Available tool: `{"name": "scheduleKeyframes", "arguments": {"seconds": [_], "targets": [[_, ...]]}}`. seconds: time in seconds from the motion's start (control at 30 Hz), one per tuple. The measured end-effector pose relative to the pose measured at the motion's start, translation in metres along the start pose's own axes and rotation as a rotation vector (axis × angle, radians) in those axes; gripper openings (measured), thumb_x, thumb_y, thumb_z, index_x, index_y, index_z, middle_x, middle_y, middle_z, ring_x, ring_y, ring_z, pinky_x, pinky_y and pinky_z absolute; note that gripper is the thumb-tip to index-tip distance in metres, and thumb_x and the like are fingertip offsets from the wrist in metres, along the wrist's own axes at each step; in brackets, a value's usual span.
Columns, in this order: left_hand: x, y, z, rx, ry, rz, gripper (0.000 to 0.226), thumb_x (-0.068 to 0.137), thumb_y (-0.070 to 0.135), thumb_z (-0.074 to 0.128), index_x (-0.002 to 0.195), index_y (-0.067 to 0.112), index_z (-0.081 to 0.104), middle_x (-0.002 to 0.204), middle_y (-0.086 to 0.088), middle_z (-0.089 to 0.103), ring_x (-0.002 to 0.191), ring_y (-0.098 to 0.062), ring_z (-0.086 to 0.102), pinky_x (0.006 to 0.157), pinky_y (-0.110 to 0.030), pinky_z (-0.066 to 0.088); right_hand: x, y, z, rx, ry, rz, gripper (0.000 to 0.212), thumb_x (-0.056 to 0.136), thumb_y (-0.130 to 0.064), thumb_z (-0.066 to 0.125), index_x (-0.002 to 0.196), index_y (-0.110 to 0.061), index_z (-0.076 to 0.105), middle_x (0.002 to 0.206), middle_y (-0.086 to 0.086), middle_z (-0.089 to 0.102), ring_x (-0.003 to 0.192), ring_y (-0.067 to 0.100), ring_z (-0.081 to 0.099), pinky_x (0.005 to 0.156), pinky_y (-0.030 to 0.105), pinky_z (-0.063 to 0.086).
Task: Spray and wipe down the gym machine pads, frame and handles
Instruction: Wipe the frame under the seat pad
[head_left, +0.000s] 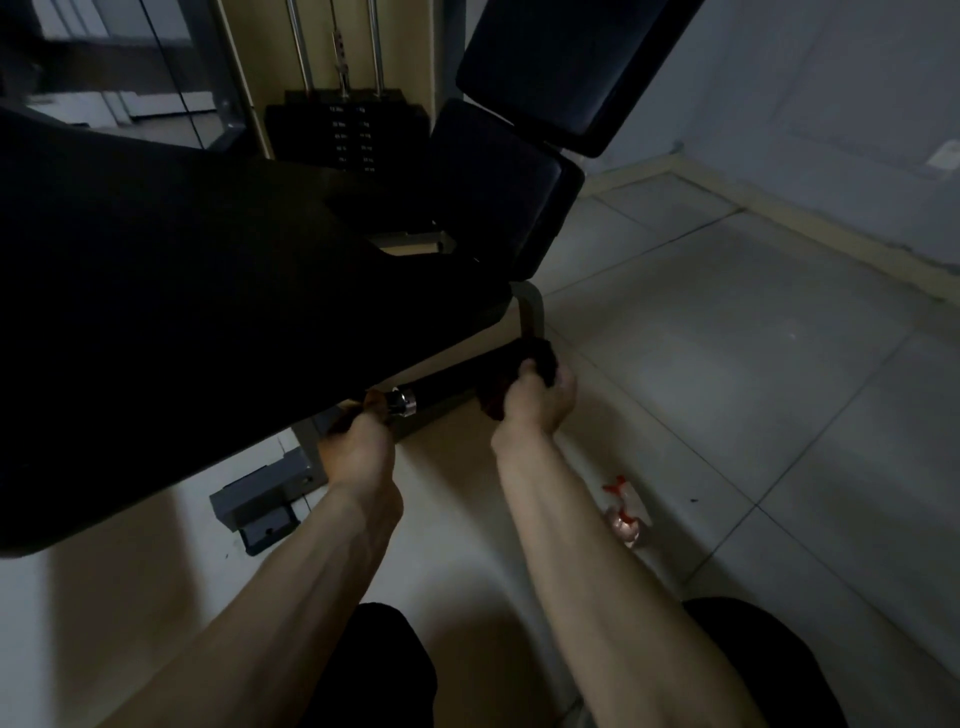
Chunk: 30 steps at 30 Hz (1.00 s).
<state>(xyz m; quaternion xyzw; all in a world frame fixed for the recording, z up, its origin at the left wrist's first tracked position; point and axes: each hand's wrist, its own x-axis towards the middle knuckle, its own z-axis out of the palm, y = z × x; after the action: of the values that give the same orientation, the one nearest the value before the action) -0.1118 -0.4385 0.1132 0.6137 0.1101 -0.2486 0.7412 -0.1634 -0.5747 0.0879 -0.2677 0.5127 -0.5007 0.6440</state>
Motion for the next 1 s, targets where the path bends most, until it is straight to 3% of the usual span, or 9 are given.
{"name": "scheduleKeyframes", "arguments": {"seconds": [0.07,0.17,0.27,0.37,0.47,0.57,0.63,0.83,1.0], "targets": [[0.0,0.0,-0.001,0.005,-0.006,-0.006,0.006,0.1,0.021,0.065,0.103,0.018,0.062,0.101,0.0,0.066,0.109,-0.022,0.062,0.105,-0.038,0.043,0.017,-0.003,0.003,0.057,0.065,0.109,0.037,0.103,-0.01,0.06,0.137,-0.025,0.059,0.129,0.01,0.066,0.102,0.025,0.067,0.092,0.048,0.06],[0.0,-0.001,0.0,0.015,-0.018,0.0,0.007,0.101,0.021,0.063,0.106,0.017,0.06,0.098,0.001,0.064,0.107,-0.021,0.061,0.103,-0.037,0.043,-0.002,0.007,0.003,0.06,-0.027,0.253,0.044,0.102,-0.017,0.065,0.144,-0.021,0.055,0.123,0.008,0.068,0.097,0.023,0.068,0.094,0.044,0.059],[-0.001,0.001,0.003,0.024,-0.011,0.011,0.007,0.102,0.02,0.062,0.104,0.013,0.06,0.089,0.002,0.062,0.09,-0.016,0.06,0.085,-0.029,0.046,-0.054,0.046,-0.003,-0.01,-0.148,0.396,0.04,0.099,-0.014,0.067,0.137,-0.018,0.056,0.115,0.009,0.069,0.099,0.026,0.07,0.095,0.041,0.058],[-0.003,0.005,0.003,0.028,-0.007,0.002,0.012,0.102,0.02,0.063,0.091,0.018,0.061,0.084,0.003,0.061,0.078,-0.011,0.058,0.07,-0.022,0.044,-0.079,0.06,-0.004,-0.057,-0.241,0.495,0.03,0.093,-0.014,0.073,0.123,-0.013,0.067,0.11,0.015,0.074,0.096,0.031,0.074,0.093,0.049,0.061],[-0.002,0.003,0.001,0.041,-0.003,-0.005,0.009,0.1,0.019,0.065,0.093,0.018,0.059,0.087,0.002,0.061,0.084,-0.014,0.059,0.082,-0.026,0.044,-0.033,0.023,-0.005,0.044,-0.146,0.444,0.004,0.099,-0.008,0.064,0.101,-0.01,0.067,0.089,0.012,0.072,0.077,0.024,0.069,0.09,0.04,0.058],[-0.001,0.002,-0.001,0.041,-0.014,-0.003,0.007,0.099,0.021,0.066,0.103,0.018,0.061,0.099,0.001,0.065,0.107,-0.019,0.062,0.103,-0.034,0.044,0.014,-0.009,-0.008,0.165,-0.032,0.417,0.023,0.103,-0.005,0.057,0.125,-0.006,0.064,0.095,0.01,0.068,0.092,0.026,0.068,0.087,0.034,0.055],[-0.001,0.002,-0.001,0.049,-0.014,0.0,0.014,0.099,0.022,0.066,0.111,0.016,0.061,0.104,0.0,0.065,0.108,-0.019,0.061,0.106,-0.036,0.042,0.022,-0.01,-0.003,0.15,-0.012,0.406,0.029,0.104,-0.011,0.057,0.133,-0.008,0.062,0.103,0.01,0.068,0.097,0.026,0.068,0.086,0.034,0.057],[-0.003,-0.002,0.002,0.071,-0.03,0.017,0.015,0.105,0.027,0.057,0.091,0.021,0.059,0.083,-0.001,0.056,0.075,-0.013,0.051,0.075,-0.027,0.04,-0.028,0.019,0.0,-0.005,-0.166,0.51,0.028,0.108,-0.014,0.049,0.133,-0.006,0.058,0.096,0.011,0.065,0.076,0.021,0.062,0.054,0.027,0.051],[-0.002,0.0,0.009,0.033,0.019,0.002,0.013,0.104,0.023,0.058,0.093,0.02,0.061,0.089,0.001,0.064,0.082,-0.013,0.063,0.075,-0.027,0.047,-0.064,0.053,-0.008,-0.22,-0.344,0.558,0.023,0.098,-0.017,0.067,0.119,-0.008,0.068,0.101,0.016,0.075,0.083,0.028,0.073,0.067,0.035,0.06]]}}
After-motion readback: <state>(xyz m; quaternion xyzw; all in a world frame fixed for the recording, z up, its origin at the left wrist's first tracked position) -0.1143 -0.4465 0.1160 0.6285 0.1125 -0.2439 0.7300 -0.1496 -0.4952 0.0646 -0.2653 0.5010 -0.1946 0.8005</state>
